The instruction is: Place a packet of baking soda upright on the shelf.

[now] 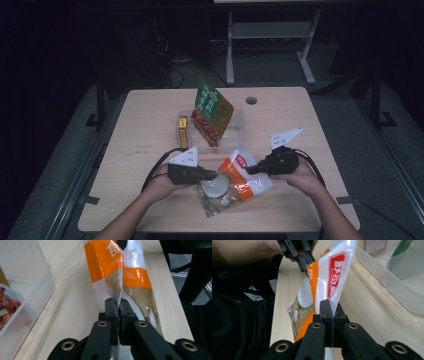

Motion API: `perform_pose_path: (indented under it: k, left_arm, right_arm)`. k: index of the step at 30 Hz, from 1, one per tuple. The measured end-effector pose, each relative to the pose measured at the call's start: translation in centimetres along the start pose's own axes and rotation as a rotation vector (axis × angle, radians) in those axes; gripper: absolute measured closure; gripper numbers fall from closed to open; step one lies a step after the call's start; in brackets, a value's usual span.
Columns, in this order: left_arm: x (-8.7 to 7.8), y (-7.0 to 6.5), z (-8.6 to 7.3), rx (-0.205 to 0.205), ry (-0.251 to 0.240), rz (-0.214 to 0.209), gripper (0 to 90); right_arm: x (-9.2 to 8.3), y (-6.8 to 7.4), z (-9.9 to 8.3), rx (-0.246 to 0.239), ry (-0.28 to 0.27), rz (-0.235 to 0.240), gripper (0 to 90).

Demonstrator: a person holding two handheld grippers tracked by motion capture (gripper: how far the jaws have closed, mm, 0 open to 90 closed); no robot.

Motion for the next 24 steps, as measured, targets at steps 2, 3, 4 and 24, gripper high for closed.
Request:
perform_pose_path:
  k: [2, 3, 4, 24]
  left_arm:
    - [-0.1, 0.1, -0.1, -0.022, -0.007, -0.001, 77.2]
    - [-0.3, 0.2, -0.1, -0.030, -0.012, 0.003, 72.8]
    - [-0.4, 0.3, -0.1, -0.035, -0.016, 0.005, 65.5]
    - [-4.6, 0.7, -2.4, -0.087, -0.001, 0.108, 36.6]
  right_arm:
    - [0.0, 0.5, 0.6, -0.023, 0.001, 0.013, 90.0]
    - [0.1, 0.6, 0.8, -0.027, 0.001, 0.013, 90.0]
    - [0.1, 0.8, 1.0, -0.036, 0.003, 0.018, 90.0]
    - [-2.4, 2.2, 3.7, -0.111, -0.103, -0.044, 90.0]
Point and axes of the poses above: each handheld gripper's, and its own axes: x roughly forward along the jaws, z roughly out of its top, y roughly to its left, the point moved 5 cm from there along x, roughly forward along the jaws, and after that the axes turned 8 degrees about -y, right-handed, at the moved point
